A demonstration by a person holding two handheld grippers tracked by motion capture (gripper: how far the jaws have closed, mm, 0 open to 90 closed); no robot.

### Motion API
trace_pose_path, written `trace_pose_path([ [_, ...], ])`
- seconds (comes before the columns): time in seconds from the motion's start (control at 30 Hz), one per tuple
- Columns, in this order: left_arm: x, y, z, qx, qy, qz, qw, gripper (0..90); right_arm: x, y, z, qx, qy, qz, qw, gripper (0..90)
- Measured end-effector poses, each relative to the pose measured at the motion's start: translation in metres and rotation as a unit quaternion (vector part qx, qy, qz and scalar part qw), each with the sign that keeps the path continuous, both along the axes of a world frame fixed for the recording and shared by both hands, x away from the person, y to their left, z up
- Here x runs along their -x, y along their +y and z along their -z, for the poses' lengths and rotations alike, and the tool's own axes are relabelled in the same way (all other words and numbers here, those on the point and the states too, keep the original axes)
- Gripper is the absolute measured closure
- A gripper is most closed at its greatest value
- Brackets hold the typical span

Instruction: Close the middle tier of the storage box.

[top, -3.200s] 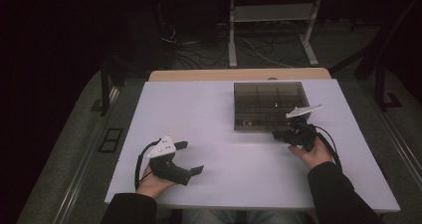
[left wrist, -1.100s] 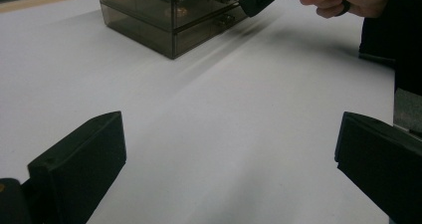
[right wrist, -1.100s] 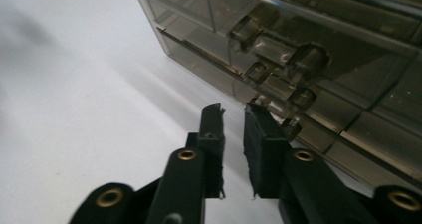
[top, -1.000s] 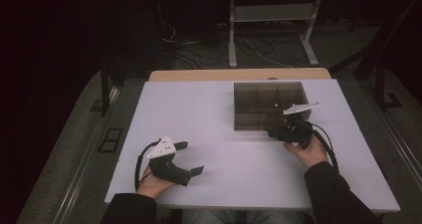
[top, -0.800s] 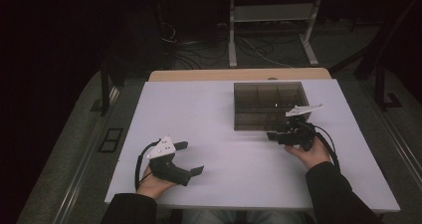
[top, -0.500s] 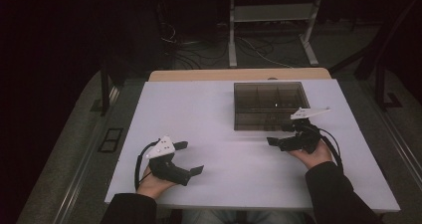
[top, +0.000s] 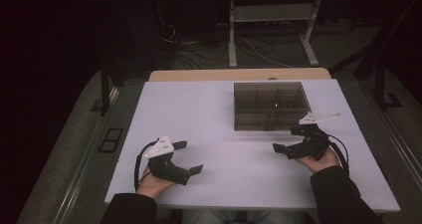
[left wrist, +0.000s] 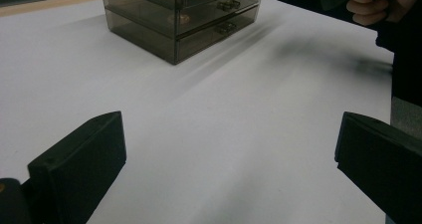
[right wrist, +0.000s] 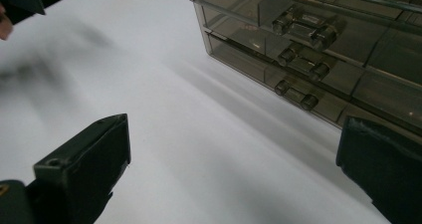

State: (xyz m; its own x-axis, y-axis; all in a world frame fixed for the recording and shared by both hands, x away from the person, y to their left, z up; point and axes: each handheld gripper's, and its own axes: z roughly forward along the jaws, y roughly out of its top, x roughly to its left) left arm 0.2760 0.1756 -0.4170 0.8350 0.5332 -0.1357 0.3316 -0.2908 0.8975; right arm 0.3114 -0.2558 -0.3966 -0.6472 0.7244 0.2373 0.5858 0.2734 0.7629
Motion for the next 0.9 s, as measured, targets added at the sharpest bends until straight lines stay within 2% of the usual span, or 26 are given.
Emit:
trace_pose_path([
  [0.37, 0.000, 0.001, 0.000, 0.001, 0.000, -0.002, 1.0000, 0.0, 0.016, -0.011, 0.002, -0.011, -0.006, 0.003, 0.9999, 0.1],
  [0.57, 0.000, 0.001, 0.000, 0.002, 0.000, -0.002, 1.0000, 0.0, 0.025, -0.018, 0.004, -0.022, -0.016, 0.007, 0.9996, 0.1],
  [0.77, 0.000, 0.002, 0.000, 0.003, 0.002, -0.002, 1.0000, 0.0, 0.035, -0.024, 0.005, -0.025, -0.021, 0.014, 0.9994, 0.1],
  [0.9, 0.001, 0.002, -0.001, 0.005, 0.003, -0.004, 1.0000, 0.0, 0.043, -0.027, 0.006, -0.025, -0.032, 0.017, 0.9990, 0.1],
])
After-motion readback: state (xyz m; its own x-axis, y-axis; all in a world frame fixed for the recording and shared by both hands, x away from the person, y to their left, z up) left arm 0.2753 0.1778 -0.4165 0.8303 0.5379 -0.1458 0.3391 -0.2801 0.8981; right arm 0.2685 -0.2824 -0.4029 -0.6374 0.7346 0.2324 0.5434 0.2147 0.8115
